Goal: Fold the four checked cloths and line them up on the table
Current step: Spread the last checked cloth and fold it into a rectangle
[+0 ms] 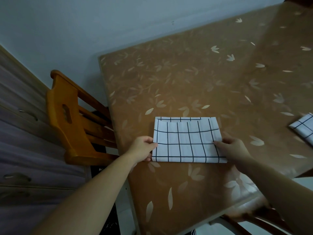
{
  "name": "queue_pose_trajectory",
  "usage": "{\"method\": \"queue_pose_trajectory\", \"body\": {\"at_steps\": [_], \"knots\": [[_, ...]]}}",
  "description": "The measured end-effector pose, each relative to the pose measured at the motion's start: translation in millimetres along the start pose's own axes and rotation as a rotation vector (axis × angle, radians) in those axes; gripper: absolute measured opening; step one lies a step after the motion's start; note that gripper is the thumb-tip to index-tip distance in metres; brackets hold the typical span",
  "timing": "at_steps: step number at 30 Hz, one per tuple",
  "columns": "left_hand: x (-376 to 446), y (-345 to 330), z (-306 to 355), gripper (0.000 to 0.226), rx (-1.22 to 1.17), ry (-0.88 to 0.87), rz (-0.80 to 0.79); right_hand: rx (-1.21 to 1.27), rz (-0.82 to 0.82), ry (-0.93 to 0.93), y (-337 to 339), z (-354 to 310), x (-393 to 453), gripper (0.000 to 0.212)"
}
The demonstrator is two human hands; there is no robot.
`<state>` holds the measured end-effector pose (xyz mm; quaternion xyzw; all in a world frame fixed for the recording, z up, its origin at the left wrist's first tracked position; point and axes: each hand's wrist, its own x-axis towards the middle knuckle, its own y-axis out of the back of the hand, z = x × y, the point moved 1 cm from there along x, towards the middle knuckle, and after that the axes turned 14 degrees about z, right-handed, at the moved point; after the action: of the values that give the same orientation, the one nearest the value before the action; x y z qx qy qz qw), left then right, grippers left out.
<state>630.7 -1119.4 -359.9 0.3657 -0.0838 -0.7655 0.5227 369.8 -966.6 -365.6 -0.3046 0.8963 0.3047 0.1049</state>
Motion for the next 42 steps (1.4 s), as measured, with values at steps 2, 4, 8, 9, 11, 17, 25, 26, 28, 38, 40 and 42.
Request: {"method": "queue_pose_trajectory", "body": {"at_steps": [2,4,8,9,11,17,25,26,28,38,40,42], "knots": [[-0.3,-0.2,2.7,0.021,-0.009,0.014,-0.012,0.006,0.004,0.017,-1.4,-1.6,2.3,0.010],[-1.2,0.7,3.8,0.037,-0.006,0.022,-0.050,0.006,0.006,0.014,-2.9,-2.9,4.6,0.011],[-0.8,2.0,3.0,0.063,0.016,-0.014,-0.090,0.013,0.020,-0.016,-5.5,-3.9,7.4,0.013],[-0.1,1.9,2.8,0.065,0.024,-0.026,-0.080,0.017,0.022,-0.021,-6.0,-4.0,7.6,0.012],[1.0,1.4,2.8,0.068,0.041,-0.045,-0.051,0.016,0.027,-0.024,-6.9,-4.9,8.0,0.012],[-0.8,-3.5,2.7,0.067,0.108,-0.118,0.044,-0.028,0.056,-0.018,-9.4,-7.6,10.4,0.014],[-2.4,-9.1,6.0,0.062,0.078,-0.132,0.136,-0.061,0.101,0.007,-12.5,-11.4,10.0,0.012],[-2.1,-9.7,6.2,0.061,0.073,-0.130,0.145,-0.061,0.107,0.009,-12.5,-11.6,9.9,0.011],[-1.2,-11.4,5.9,0.058,0.064,-0.126,0.161,-0.067,0.113,0.012,-12.4,-12.2,10.2,0.010],[-7.6,-17.8,2.6,0.049,0.271,-0.232,0.286,-0.195,0.142,0.032,-16.0,-8.9,15.5,0.014],[-10.7,-17.8,5.2,0.051,0.352,-0.287,0.312,-0.213,0.150,0.035,-16.8,-8.6,16.5,0.015],[-13.3,-18.9,7.1,0.053,0.489,-0.390,0.373,-0.228,0.161,0.038,-17.6,-9.6,15.9,0.017]]}}
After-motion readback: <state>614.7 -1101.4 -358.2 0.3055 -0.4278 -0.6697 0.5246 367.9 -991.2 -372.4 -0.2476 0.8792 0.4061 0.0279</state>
